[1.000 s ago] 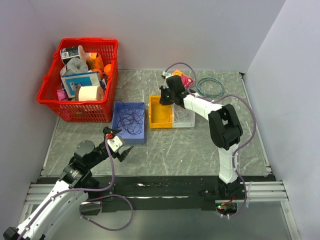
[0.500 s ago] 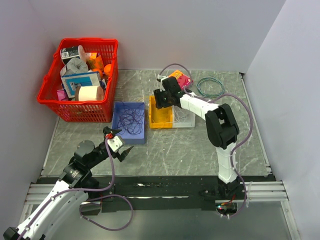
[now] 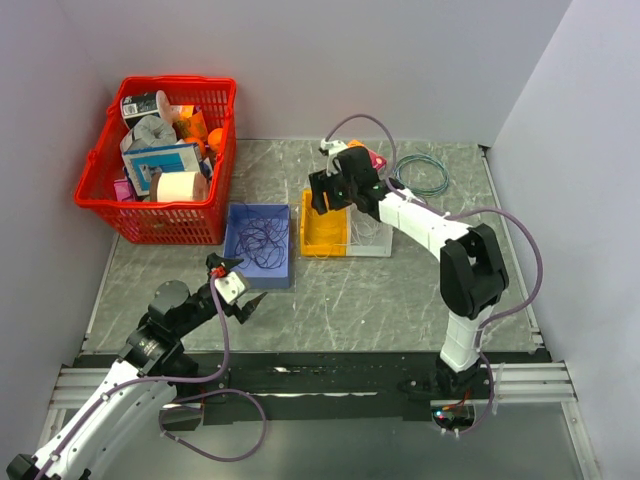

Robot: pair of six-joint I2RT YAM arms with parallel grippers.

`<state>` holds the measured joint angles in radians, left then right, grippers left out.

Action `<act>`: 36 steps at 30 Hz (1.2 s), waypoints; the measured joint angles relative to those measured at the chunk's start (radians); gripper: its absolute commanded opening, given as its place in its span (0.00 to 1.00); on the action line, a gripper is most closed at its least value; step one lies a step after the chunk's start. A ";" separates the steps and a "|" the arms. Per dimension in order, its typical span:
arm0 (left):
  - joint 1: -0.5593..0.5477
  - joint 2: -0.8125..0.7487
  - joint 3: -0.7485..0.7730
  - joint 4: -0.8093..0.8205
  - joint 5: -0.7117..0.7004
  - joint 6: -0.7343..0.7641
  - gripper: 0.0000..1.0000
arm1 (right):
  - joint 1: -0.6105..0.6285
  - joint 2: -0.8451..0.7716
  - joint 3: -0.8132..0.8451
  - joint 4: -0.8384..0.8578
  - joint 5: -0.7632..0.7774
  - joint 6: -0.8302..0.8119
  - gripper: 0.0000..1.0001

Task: Untangle the cables

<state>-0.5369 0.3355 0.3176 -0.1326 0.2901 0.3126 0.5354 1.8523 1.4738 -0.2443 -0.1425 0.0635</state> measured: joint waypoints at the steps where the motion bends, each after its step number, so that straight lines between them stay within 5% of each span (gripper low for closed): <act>1: 0.000 0.000 0.000 0.000 0.000 0.000 0.98 | 0.004 -0.005 0.007 0.002 -0.009 -0.002 0.75; 4: 0.001 0.000 0.000 0.000 0.000 0.000 0.98 | 0.006 -0.006 0.034 0.002 -0.039 0.001 0.79; 6: 0.001 0.000 0.000 0.000 0.000 0.000 0.99 | 0.008 -0.017 0.036 0.003 -0.055 0.016 0.99; 16: 0.045 0.000 -0.004 0.072 -0.157 -0.074 0.96 | -0.035 -0.431 -0.247 0.033 0.016 0.049 1.00; 26: 0.268 -0.003 -0.053 0.199 -0.379 -0.224 0.96 | -0.380 -0.911 -0.798 0.072 0.195 0.111 1.00; 36: 0.485 0.006 -0.137 0.222 -0.413 -0.322 0.96 | -0.391 -1.095 -1.120 0.195 0.428 0.254 1.00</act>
<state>-0.0521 0.3416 0.1810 0.0898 -0.1230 -0.0097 0.1448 0.7574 0.3538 -0.0494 0.2859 0.3180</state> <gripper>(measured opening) 0.966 0.997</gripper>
